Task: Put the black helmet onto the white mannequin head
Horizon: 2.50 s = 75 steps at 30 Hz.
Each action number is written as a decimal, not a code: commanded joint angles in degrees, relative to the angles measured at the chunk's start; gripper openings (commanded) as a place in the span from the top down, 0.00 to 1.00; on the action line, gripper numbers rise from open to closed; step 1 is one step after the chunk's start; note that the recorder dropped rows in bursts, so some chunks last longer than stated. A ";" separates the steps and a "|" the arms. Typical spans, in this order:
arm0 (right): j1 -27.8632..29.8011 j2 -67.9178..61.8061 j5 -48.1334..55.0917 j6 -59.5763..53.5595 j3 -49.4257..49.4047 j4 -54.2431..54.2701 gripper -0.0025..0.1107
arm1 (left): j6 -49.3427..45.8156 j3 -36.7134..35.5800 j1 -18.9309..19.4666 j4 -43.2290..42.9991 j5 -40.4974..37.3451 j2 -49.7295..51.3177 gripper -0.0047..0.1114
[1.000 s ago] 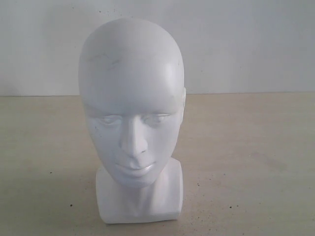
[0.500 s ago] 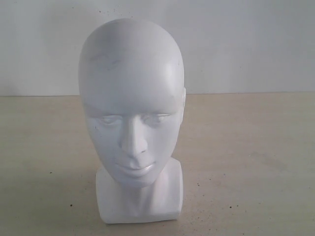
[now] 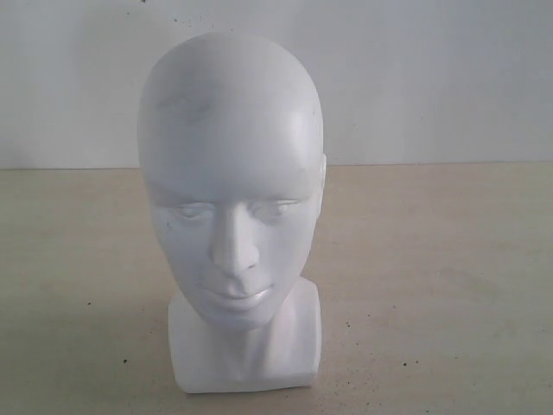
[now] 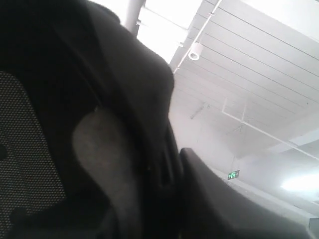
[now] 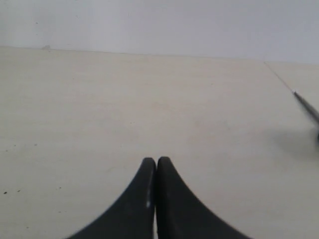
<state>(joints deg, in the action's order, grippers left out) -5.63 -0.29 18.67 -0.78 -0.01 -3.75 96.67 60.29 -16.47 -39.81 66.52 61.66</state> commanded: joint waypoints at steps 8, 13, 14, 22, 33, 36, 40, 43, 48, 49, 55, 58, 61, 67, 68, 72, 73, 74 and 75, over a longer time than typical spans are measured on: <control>0.40 0.29 -15.93 -2.38 0.01 -0.37 0.98 | -4.23 1.14 -8.56 6.56 3.45 4.92 0.92; 0.40 0.29 -24.34 6.38 0.01 7.22 0.98 | -4.12 1.27 -10.07 7.94 3.45 7.87 0.92; 0.40 0.29 -25.85 8.38 0.01 8.74 0.98 | -4.12 1.39 -10.07 7.94 3.45 8.23 0.92; 0.40 0.29 -33.84 11.32 0.01 11.75 0.98 | -6.57 1.66 -10.07 7.67 3.45 8.67 0.92; 0.40 -3.64 -26.25 17.00 17.43 7.98 0.98 | -7.89 1.66 -10.07 3.59 3.45 11.04 0.92; 0.40 -9.69 -22.25 17.00 26.93 7.11 0.98 | -7.89 1.66 -10.07 3.37 3.45 12.49 0.92; 0.40 -20.80 -12.70 14.70 41.71 5.13 0.98 | -7.89 1.66 -10.07 2.49 3.45 14.35 0.92; 0.40 -29.24 -5.39 9.36 52.24 5.13 0.98 | -8.54 1.66 -10.07 1.25 3.45 15.04 0.92; 0.40 -45.37 7.12 -8.09 68.71 17.44 0.98 | -12.23 1.66 -10.07 -1.81 3.45 15.04 0.92; 0.40 -47.51 8.80 -12.62 70.24 22.18 0.98 | -12.67 1.52 -10.07 -2.66 3.45 15.04 0.92; 0.40 -54.98 13.29 -39.61 79.43 47.43 0.98 | -14.25 -1.65 -7.71 -2.51 3.45 15.04 0.92; 0.40 -54.98 16.87 -39.61 80.91 46.97 0.98 | -16.81 -1.90 -7.39 -0.24 3.45 15.04 0.92; 0.40 -56.58 22.34 -38.56 80.91 48.21 0.98 | -17.32 -1.90 -7.39 -0.11 3.45 15.04 0.92; 0.40 -57.46 21.83 -42.83 80.91 57.80 0.98 | -18.17 -2.03 -7.39 -1.78 3.45 15.04 0.92; 0.40 -57.56 22.23 -43.10 80.91 58.92 0.98 | -18.17 -2.32 -7.39 -1.67 3.45 15.04 0.92; 0.40 -58.94 25.68 -43.08 80.91 60.07 0.98 | -18.84 -3.65 -6.97 -1.52 3.45 15.04 0.92; 0.40 -59.39 25.93 -43.08 80.91 60.49 0.98 | -19.18 -4.13 -6.70 -1.52 3.45 15.04 0.92; 0.40 -59.87 26.30 -43.08 80.91 61.16 0.98 | -19.16 -4.52 -6.70 -1.31 3.45 15.04 0.92; 0.40 -60.33 26.67 -43.08 80.91 62.14 0.98 | -19.16 -4.89 -6.60 -1.06 3.45 15.04 0.92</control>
<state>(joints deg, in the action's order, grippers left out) -5.60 -59.25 44.17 -43.35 80.52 56.41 80.21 55.76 -23.76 -44.08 67.00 77.50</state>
